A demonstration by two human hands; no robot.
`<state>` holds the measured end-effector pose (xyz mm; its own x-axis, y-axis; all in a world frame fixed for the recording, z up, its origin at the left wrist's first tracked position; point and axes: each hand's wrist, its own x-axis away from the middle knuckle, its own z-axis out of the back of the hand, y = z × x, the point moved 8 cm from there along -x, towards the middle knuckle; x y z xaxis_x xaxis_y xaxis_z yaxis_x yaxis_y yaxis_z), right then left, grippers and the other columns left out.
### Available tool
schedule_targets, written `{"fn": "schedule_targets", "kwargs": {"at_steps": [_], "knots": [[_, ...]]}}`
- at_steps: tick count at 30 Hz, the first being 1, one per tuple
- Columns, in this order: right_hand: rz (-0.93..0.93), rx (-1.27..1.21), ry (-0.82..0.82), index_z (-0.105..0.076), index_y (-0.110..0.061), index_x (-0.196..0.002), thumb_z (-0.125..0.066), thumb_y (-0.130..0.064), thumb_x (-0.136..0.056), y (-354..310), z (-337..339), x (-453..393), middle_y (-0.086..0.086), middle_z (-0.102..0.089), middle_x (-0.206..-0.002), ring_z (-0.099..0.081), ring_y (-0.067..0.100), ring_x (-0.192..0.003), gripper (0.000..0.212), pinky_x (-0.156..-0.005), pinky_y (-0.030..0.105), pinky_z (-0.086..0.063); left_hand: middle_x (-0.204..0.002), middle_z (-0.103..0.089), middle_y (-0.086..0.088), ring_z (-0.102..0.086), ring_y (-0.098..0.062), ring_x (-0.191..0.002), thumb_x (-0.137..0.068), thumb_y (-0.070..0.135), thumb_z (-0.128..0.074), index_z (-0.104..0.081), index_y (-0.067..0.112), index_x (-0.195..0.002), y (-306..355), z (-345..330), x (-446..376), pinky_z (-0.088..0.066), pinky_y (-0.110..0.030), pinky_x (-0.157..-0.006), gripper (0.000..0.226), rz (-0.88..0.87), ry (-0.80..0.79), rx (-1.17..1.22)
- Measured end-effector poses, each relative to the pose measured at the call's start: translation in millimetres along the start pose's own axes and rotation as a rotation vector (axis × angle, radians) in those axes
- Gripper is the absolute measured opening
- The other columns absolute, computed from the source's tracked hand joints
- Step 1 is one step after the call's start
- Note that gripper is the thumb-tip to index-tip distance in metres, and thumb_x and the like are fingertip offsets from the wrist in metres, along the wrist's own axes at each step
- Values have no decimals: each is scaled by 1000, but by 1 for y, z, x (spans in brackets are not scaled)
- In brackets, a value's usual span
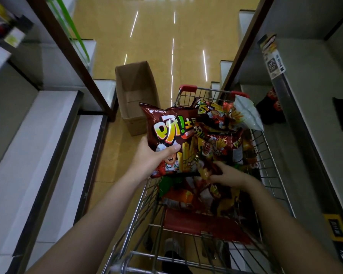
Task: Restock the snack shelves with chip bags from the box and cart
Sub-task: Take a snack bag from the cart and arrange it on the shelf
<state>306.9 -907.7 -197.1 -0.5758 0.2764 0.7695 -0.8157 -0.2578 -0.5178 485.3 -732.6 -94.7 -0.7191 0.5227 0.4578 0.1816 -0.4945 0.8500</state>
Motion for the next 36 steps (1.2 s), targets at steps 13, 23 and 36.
{"fn": "schedule_targets", "kwargs": {"at_steps": [13, 23, 36], "knots": [[211, -465, 29, -61, -11, -102, -66, -26, -78, -166, 37, 115, 5, -76, -77, -72, 19, -66, 29, -59, 27, -57, -111, -63, 11, -65, -9, -96, -69, 31, -84, -44, 22, -127, 12, 137, 84, -54, -26, -75, 71, -136, 325, 169], [438, -387, -175, -60, -12, -104, -46, -59, -92, -376, -164, 186, 12, -70, -103, -70, 27, -92, 51, -77, 36, -61, -111, -60, 5, -63, -21, -96, -67, 47, -82, -44, 23, -119, -49, 298, 189, -52, -35, -73, 68, -75, 829, 53], [872, 158, 81, -45, -32, -129, -53, -93, -51, -476, -347, 241, -4, -60, -118, -58, 16, -110, 99, -100, 39, -48, -90, -67, 6, -64, -14, -82, -80, 29, -76, -57, 26, -97, -138, 431, 317, -53, -32, -76, 26, -64, 950, 452]]}}
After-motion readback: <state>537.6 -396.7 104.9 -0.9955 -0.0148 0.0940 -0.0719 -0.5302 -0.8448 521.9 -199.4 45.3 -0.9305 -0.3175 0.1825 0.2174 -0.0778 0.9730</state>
